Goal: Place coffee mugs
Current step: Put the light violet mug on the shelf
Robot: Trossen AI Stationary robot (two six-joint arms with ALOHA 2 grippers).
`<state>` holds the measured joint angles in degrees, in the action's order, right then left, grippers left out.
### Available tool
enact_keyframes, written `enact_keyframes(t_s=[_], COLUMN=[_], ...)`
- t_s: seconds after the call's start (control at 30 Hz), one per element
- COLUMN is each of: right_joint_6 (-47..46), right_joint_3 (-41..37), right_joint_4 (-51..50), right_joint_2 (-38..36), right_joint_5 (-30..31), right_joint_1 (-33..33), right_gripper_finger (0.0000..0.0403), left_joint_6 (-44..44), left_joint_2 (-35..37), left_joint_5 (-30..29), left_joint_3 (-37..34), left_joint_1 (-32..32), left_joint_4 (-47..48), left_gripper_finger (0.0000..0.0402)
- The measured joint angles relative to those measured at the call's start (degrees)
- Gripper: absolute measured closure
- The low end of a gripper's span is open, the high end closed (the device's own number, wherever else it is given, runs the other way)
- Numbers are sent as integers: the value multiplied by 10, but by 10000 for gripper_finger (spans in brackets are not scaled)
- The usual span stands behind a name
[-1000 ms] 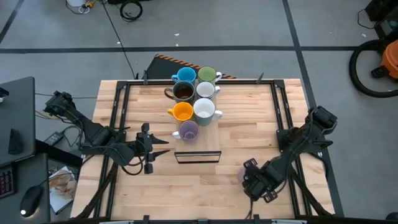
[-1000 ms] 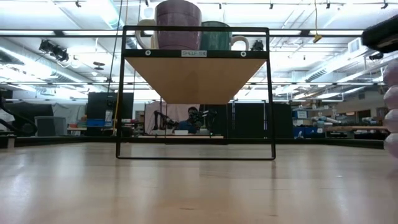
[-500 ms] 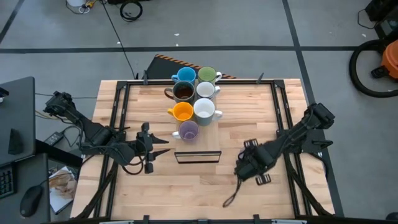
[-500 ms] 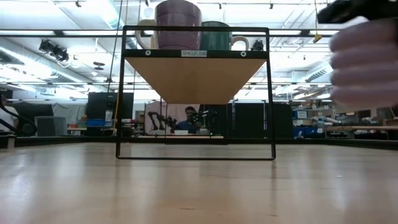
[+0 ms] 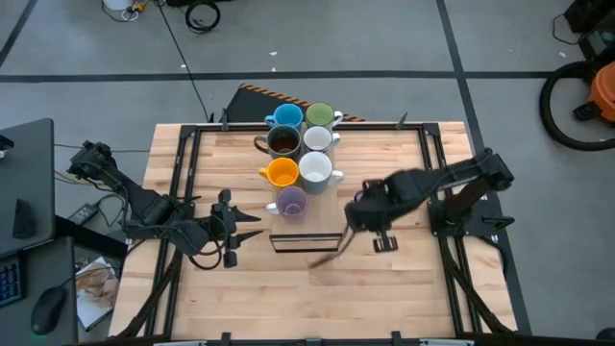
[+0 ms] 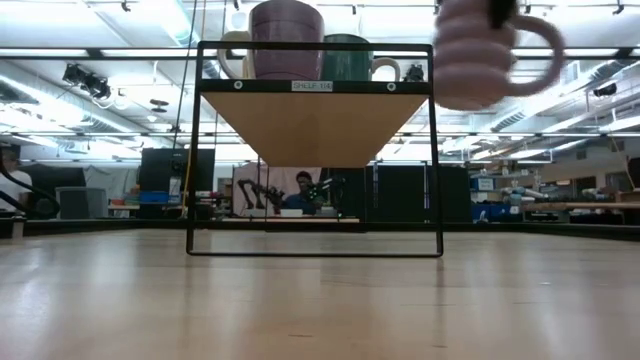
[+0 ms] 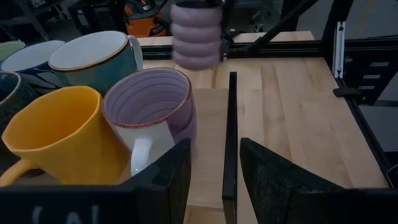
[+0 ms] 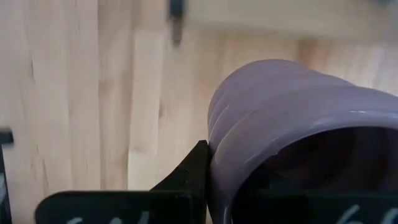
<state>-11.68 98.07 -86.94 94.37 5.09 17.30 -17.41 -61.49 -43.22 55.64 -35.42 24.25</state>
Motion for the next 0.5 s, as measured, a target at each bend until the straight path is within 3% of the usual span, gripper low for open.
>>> enact_keyframes(t_s=[0.33, 0.5], right_joint_6=[57, 71], right_joint_3=[57, 60], right_joint_4=[65, 98], right_joint_2=[2, 2], right_joint_5=[-5, -42], right_joint_1=[-48, -55], right_gripper_finger=[360, 360], left_joint_6=[0, 0], left_joint_2=[0, 0], left_joint_5=[0, 0], left_joint_3=[0, 0], left_joint_1=[0, 0], left_joint_4=[0, 0], left_gripper_finger=[258, 258])
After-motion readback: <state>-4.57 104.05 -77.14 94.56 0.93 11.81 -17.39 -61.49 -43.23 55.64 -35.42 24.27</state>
